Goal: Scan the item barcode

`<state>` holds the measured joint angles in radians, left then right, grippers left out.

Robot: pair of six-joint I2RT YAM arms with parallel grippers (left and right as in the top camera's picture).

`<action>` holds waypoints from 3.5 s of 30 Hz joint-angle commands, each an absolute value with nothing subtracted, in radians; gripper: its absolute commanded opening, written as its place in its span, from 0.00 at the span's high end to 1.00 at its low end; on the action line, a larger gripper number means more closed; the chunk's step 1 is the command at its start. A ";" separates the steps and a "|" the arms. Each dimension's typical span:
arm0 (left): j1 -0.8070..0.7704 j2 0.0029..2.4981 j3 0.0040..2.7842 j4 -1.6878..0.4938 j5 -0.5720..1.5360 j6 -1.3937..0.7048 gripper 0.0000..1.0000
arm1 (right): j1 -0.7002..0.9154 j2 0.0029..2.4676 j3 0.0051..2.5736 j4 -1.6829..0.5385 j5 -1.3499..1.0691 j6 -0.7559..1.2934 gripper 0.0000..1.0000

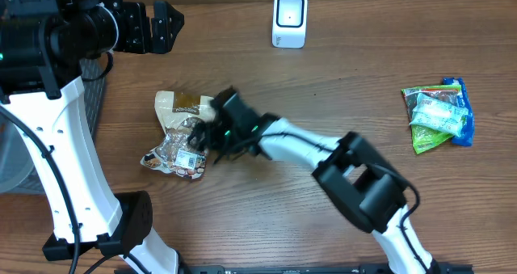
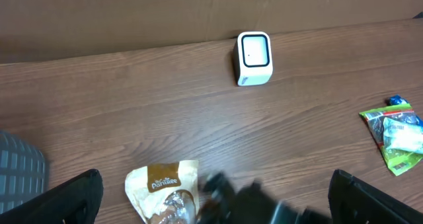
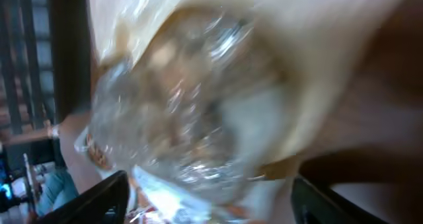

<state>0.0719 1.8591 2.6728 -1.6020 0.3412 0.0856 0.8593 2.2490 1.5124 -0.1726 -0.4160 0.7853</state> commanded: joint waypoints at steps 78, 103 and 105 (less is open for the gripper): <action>0.069 1.865 2.679 -1.600 0.356 0.105 0.00 | 0.570 1.942 1.501 -0.826 -0.604 0.379 0.20; 0.069 1.865 2.679 -1.600 0.356 0.105 0.00 | 0.554 2.101 1.499 -0.236 -0.329 -0.008 0.01; 0.069 1.865 2.679 -1.600 0.356 0.105 0.01 | 0.554 2.134 1.499 -0.161 -0.330 -0.008 0.01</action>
<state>0.0719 1.8591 2.6728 -1.6016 0.3412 0.0856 0.5507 2.0823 1.4982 -0.2173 -0.3439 0.0105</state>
